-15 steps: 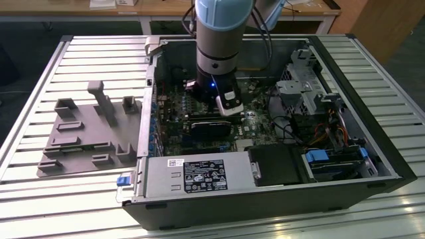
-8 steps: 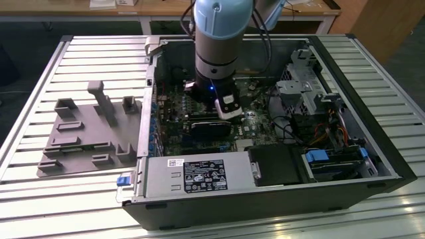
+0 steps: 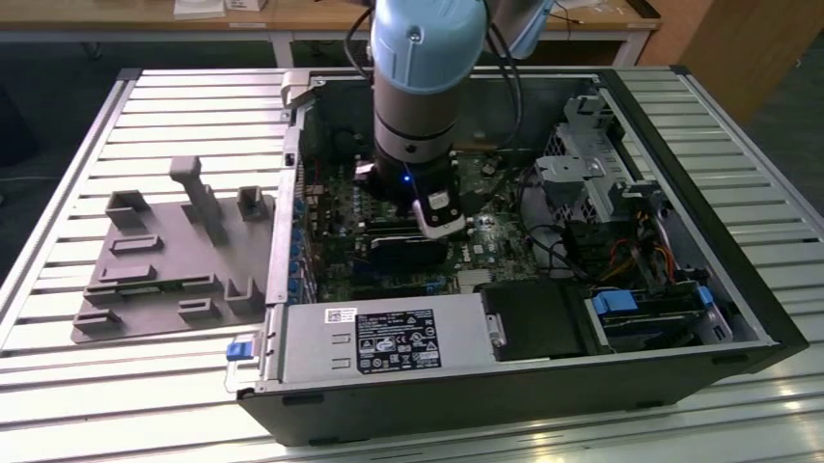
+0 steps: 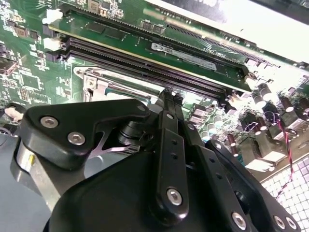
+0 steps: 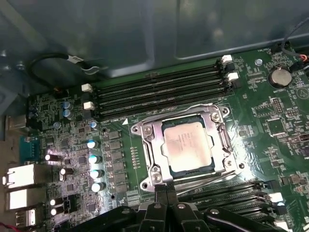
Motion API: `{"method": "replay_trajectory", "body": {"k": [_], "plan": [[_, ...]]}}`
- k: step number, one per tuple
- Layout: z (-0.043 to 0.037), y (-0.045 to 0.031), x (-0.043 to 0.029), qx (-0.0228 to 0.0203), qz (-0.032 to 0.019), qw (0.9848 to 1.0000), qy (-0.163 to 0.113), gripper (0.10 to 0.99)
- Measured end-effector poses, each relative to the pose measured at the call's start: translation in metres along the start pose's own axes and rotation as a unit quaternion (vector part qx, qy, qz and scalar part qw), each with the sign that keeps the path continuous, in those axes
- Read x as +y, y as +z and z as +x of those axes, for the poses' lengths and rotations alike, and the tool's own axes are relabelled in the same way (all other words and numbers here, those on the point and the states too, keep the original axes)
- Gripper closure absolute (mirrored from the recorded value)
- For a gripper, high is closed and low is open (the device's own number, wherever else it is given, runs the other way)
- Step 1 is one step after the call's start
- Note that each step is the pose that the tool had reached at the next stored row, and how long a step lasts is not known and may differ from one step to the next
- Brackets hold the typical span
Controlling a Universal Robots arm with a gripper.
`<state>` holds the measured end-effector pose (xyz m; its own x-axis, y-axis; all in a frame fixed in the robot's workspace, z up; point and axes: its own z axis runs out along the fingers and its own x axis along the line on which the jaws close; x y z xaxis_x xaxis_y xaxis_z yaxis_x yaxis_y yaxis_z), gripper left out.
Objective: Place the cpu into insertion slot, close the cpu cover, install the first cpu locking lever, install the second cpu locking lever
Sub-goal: 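Install the second cpu locking lever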
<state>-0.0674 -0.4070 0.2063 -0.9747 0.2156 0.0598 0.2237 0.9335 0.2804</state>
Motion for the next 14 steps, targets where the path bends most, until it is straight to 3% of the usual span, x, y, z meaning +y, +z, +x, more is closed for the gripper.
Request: {"method": "replay_trajectory", "body": {"k": [6,14], "plan": [[0.0004,0.0013,-0.0055,0.0033,-0.0133,0.9999,-0.006,0.984],[0.0088,0.0062,-0.0104,0.0053,-0.0288,0.9995,-0.01,0.984]]}}
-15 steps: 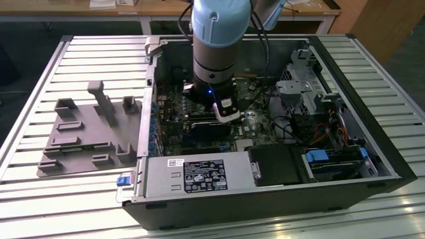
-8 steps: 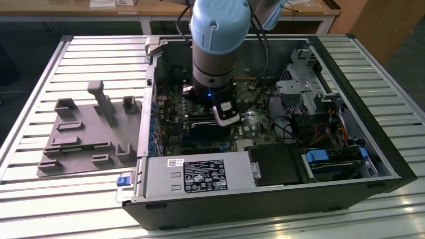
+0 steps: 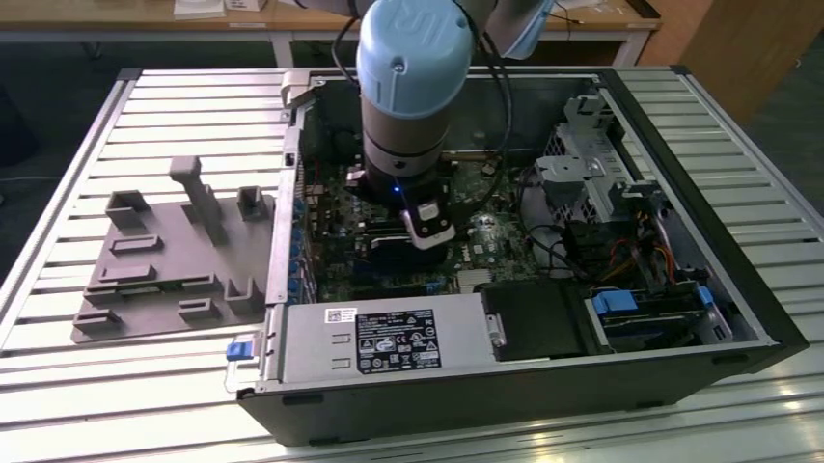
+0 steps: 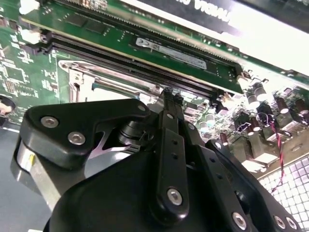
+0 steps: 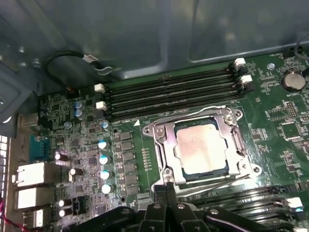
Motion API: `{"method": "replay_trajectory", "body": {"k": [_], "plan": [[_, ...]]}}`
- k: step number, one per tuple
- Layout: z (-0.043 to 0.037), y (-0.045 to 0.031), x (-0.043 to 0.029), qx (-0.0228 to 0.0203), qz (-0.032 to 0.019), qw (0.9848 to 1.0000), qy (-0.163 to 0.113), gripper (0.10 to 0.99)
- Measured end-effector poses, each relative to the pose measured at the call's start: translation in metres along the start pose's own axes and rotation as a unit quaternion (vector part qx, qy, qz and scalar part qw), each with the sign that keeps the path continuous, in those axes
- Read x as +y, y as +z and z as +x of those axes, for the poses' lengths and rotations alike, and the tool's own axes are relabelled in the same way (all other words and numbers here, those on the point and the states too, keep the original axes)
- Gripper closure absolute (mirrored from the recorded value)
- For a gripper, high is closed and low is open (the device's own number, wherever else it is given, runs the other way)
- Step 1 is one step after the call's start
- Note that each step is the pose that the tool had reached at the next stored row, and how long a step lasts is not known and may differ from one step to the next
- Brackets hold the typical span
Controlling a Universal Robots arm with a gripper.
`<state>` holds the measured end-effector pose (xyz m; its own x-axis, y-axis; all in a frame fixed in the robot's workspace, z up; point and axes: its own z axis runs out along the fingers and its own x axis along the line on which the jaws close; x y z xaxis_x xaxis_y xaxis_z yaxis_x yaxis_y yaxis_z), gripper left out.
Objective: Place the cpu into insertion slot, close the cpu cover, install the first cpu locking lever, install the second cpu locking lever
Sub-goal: 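Install the second cpu locking lever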
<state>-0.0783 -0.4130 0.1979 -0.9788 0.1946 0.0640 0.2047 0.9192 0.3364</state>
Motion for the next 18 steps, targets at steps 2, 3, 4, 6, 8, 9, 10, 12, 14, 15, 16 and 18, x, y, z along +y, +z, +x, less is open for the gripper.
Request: {"method": "replay_trajectory", "body": {"k": [2,3,4,6,8,9,10,12,14,15,16,18], "plan": [[0.0001,0.0012,-0.0006,0.0006,-0.0046,1.0,0.0,0.984],[0.0001,0.002,-0.0009,0.0008,-0.0066,1.0,-0.001,0.984],[0.0001,0.0026,-0.0012,0.001,-0.0084,1.0,-0.001,0.984],[0.0,0.0036,-0.0016,0.0014,-0.0123,0.9999,-0.001,0.984],[0.0001,0.0044,-0.0023,0.0017,-0.0151,0.9999,-0.001,0.984],[0.0001,0.0048,-0.0028,0.0018,-0.0163,0.9999,-0.001,0.984],[0.0002,0.0051,-0.0032,0.0019,-0.0173,0.9998,-0.002,0.984],[0.0005,0.0054,-0.0041,0.0021,-0.0196,0.9998,-0.002,0.984],[0.0013,0.006,-0.0049,0.0023,-0.0229,0.9997,-0.002,0.984],[0.0017,0.0066,-0.0052,0.0023,-0.0246,0.9997,-0.002,0.984],[0.0021,0.0067,-0.0057,0.0024,-0.0258,0.9997,-0.002,0.984],[0.0026,0.0072,-0.0063,0.0026,-0.0277,0.9996,-0.002,0.984]]}}
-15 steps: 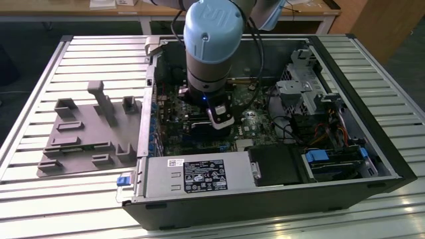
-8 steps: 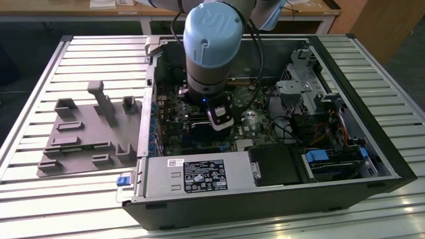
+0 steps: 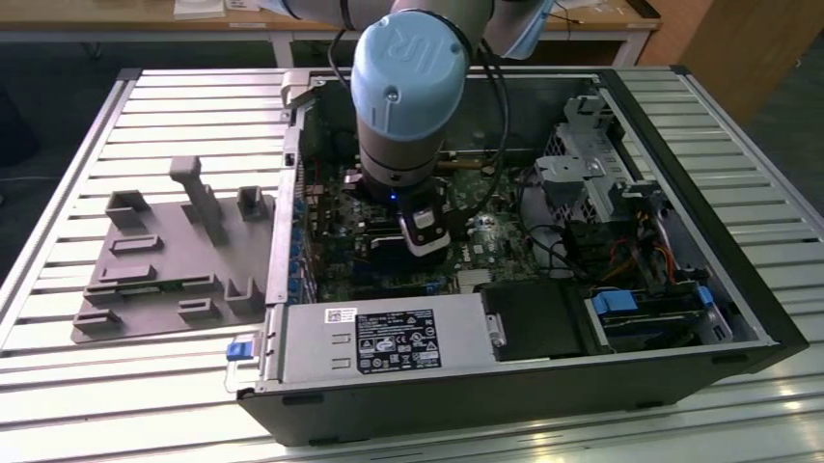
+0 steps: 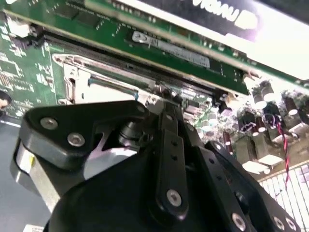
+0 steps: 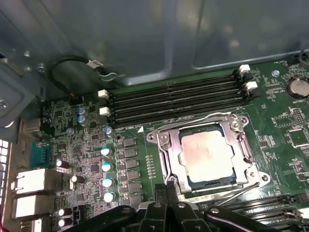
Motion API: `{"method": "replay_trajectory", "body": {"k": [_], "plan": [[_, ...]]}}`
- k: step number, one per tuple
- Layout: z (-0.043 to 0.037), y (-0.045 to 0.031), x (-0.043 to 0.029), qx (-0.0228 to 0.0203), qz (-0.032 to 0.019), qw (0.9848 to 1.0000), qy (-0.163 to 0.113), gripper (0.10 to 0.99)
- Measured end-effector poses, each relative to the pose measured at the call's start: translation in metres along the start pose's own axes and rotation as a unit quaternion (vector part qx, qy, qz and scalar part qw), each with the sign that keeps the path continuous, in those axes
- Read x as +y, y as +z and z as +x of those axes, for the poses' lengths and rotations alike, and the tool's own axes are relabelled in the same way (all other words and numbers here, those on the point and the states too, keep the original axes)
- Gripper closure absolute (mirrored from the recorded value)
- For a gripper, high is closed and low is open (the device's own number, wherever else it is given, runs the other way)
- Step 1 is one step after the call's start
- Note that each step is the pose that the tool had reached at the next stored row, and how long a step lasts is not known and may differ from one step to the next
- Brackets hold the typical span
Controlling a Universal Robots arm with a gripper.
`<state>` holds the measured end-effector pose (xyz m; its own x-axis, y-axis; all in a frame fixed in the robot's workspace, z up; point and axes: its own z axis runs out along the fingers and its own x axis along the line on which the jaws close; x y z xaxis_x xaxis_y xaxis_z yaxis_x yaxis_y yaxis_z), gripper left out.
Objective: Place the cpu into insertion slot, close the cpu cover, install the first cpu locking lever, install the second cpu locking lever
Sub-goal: 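Install the second cpu locking lever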
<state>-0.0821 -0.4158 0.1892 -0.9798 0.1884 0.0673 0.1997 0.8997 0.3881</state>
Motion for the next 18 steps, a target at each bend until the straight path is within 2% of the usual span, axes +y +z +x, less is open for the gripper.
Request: {"method": "replay_trajectory", "body": {"k": [8,18], "plan": [[0.0003,-0.0013,0.0004,0.0,0.0001,1.0,0.0,0.984],[0.0018,-0.0223,0.0093,0.0001,0.0001,1.0,0.0,0.984]]}}
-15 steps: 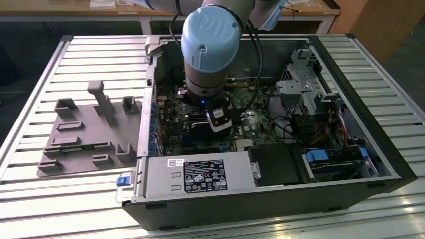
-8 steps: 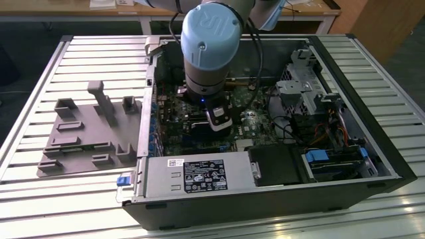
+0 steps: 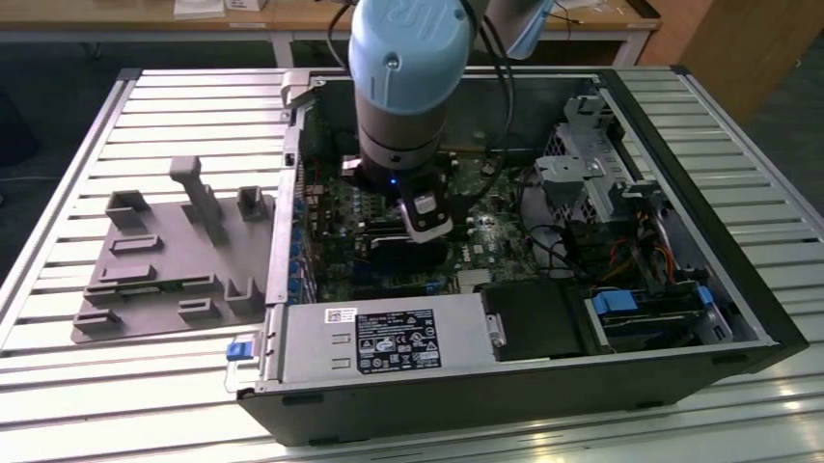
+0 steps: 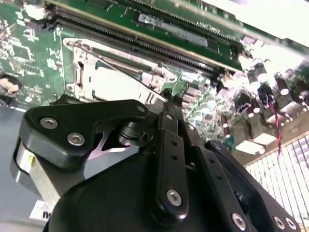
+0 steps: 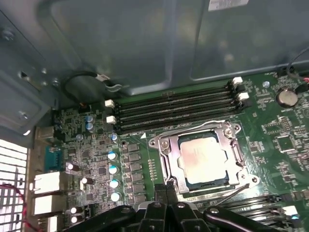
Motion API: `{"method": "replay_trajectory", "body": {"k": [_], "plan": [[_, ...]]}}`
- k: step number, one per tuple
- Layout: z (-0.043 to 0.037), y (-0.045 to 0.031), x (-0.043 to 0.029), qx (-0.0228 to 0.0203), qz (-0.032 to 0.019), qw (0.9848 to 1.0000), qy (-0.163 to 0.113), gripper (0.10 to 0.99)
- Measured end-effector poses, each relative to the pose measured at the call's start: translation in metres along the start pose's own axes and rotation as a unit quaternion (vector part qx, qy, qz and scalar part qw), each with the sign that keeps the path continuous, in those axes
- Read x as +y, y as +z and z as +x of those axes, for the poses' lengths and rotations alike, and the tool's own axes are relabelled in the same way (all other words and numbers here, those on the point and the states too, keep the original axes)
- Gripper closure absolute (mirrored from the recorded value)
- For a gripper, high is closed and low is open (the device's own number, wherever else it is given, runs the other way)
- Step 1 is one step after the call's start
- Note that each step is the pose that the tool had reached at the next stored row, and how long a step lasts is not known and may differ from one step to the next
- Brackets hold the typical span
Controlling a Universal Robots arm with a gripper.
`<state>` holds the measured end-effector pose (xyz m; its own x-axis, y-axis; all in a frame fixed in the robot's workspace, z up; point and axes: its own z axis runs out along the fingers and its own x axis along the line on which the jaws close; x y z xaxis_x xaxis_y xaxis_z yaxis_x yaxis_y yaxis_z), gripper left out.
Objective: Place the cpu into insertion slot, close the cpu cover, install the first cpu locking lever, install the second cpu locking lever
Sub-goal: 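Install the second cpu locking lever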
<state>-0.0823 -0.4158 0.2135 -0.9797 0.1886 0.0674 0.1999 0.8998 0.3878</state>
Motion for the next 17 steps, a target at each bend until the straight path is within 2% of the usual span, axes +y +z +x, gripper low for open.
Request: {"method": "replay_trajectory", "body": {"k": [9,10,12,13,17], "plan": [[0.0015,-0.0205,0.0087,-0.0001,0.0,1.0,0.0,0.984],[0.0016,-0.0222,0.0095,-0.0003,0.0012,1.0,0.0,0.984],[0.0016,-0.0246,0.0105,-0.002,0.0093,1.0,0.0,0.984],[0.0015,-0.0252,0.0107,-0.0034,0.0162,0.9999,0.0,0.984],[0.0008,-0.0267,0.0115,-0.011,0.05,0.9987,0.001,0.984]]}}
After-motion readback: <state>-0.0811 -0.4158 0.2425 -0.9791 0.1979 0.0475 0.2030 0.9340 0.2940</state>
